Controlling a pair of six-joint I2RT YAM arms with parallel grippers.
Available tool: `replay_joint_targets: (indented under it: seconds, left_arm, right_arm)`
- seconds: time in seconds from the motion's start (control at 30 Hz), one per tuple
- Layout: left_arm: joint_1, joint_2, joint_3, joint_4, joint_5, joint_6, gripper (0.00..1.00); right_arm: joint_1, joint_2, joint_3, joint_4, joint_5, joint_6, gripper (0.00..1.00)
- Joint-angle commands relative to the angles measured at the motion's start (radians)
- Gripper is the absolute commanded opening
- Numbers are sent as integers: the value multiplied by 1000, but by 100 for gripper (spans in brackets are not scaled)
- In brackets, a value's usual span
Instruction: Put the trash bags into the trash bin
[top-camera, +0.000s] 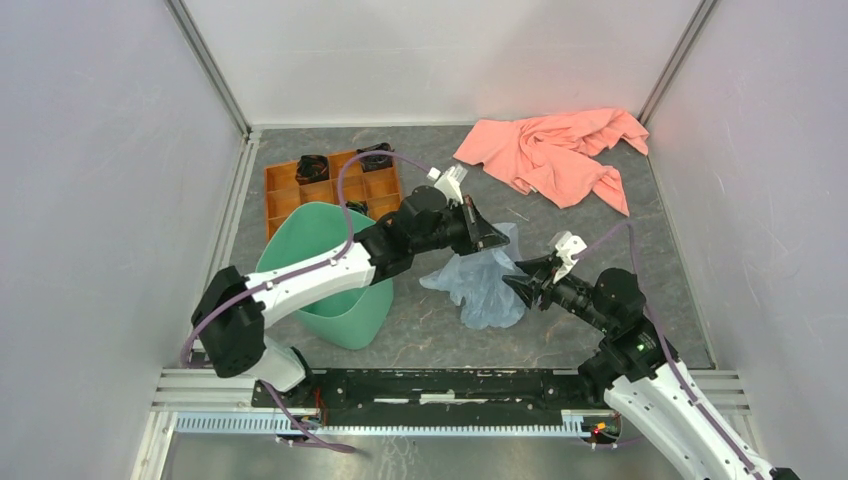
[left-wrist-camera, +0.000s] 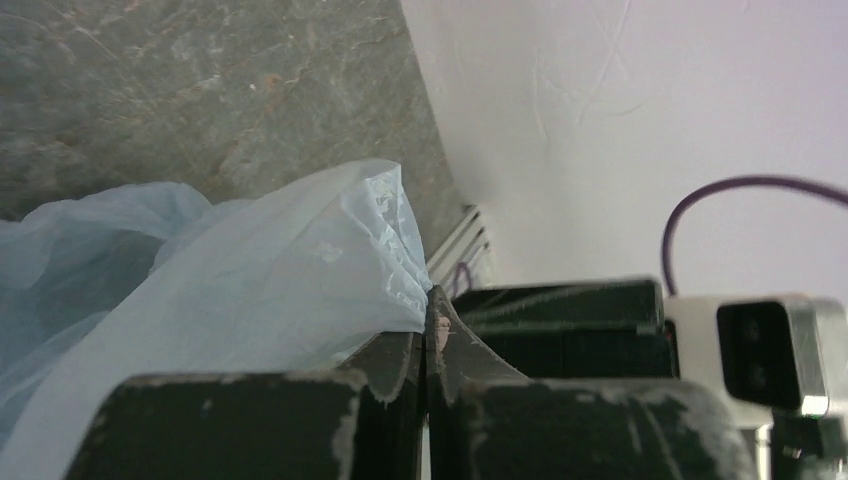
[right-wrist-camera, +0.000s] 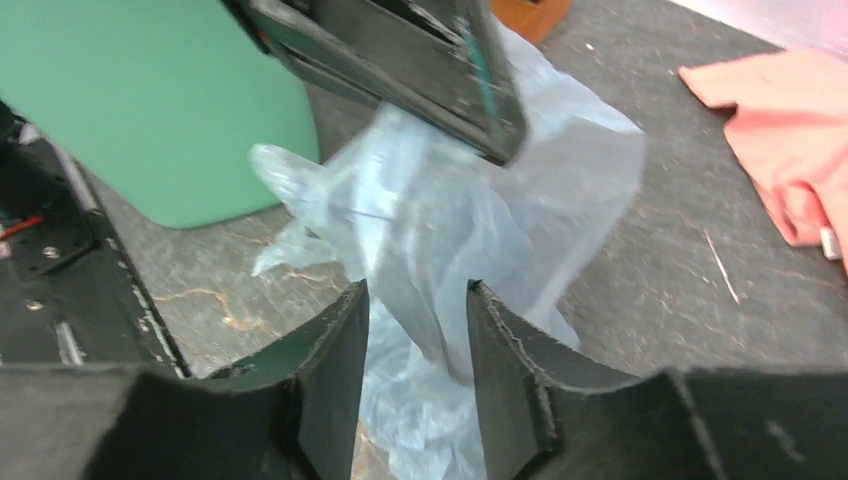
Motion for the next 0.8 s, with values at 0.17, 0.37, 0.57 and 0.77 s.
replay_joint_targets:
  seconds: [0.17, 0.37, 0.57, 0.77]
  left_arm:
    - [16, -138, 26, -233, 100, 489, 2]
    - [16, -200, -1, -265, 130, 574, 2]
    - [16, -226, -31, -235, 244, 615, 2]
    - [15, -257, -67, -176, 380, 642, 2]
  right_arm:
    - [-3, -81, 60, -116, 243, 14, 59]
    - [-3, -202, 61, -165, 668, 25, 69]
    - [-2, -129, 17, -82, 710, 26, 71]
    - [-2, 160, -62, 55, 584, 108, 73]
